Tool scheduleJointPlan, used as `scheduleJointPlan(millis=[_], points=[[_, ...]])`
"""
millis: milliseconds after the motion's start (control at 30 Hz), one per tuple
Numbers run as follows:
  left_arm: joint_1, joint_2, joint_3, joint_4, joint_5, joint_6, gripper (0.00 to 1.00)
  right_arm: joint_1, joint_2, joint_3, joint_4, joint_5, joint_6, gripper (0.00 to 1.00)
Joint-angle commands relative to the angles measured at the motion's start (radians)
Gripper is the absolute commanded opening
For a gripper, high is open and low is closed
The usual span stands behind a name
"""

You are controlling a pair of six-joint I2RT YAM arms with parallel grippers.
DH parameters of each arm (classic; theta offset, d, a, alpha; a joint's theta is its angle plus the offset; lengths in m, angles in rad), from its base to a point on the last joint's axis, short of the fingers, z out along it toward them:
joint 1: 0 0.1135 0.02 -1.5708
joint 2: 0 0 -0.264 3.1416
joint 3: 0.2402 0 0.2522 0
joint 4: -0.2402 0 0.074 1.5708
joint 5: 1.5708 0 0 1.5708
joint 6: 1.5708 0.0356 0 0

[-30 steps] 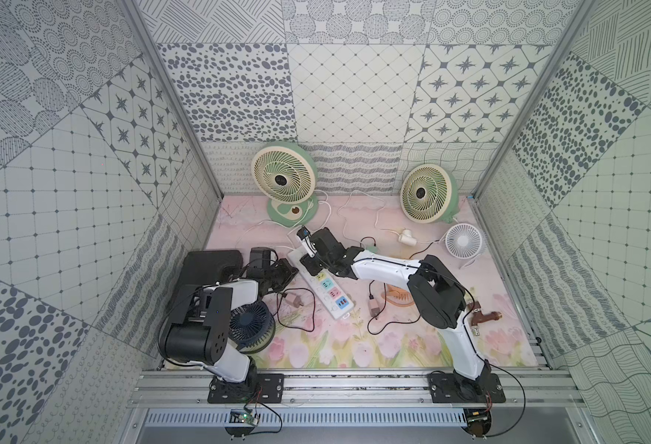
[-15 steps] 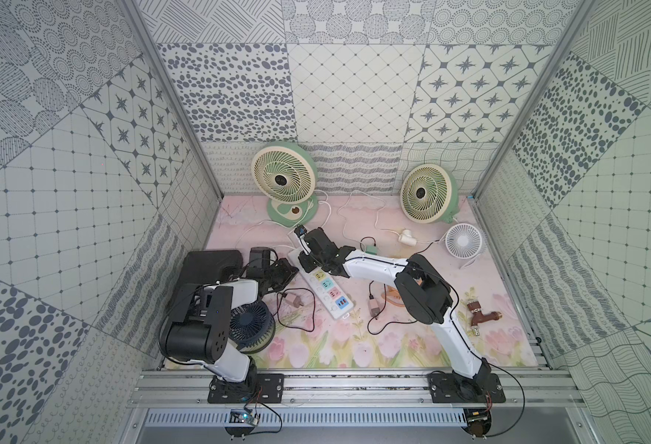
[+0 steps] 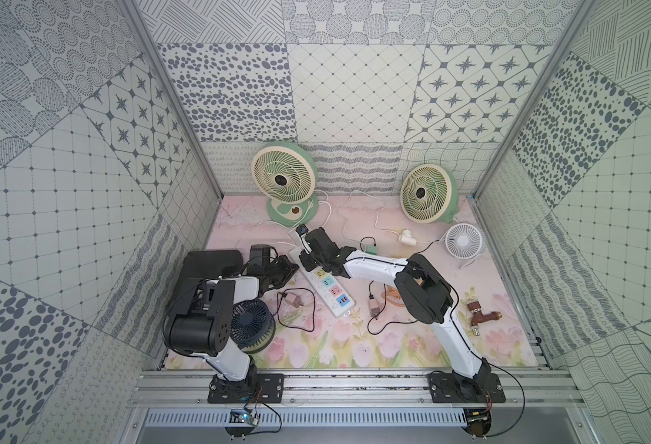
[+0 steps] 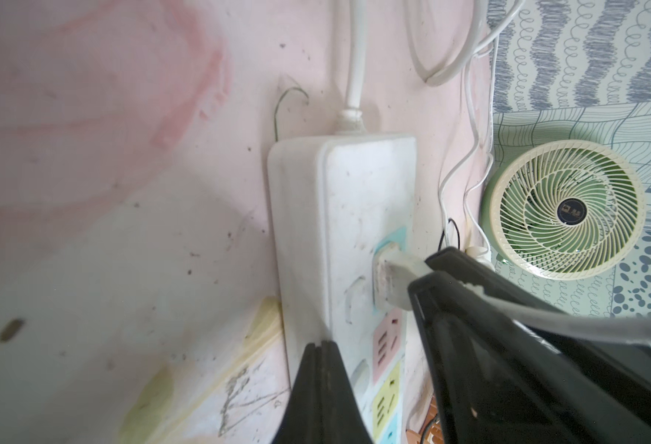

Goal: Unplug the desk fan from the power strip
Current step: Remove the plug from the socket.

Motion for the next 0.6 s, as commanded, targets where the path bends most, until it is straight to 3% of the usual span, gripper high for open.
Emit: scheduleJointPlan(millis=[0, 567], points=[[0.004, 0.019, 0.029, 0.095, 0.047, -0.017, 0.00, 0.006, -0.014, -0.025, 0.023, -0.023, 0.018, 0.00], [0.005, 0.077, 0.067, 0.134, 0.041, -0.019, 0.00, 0.004, -0.016, -0.054, 0.042, -0.058, 0.018, 0.00]])
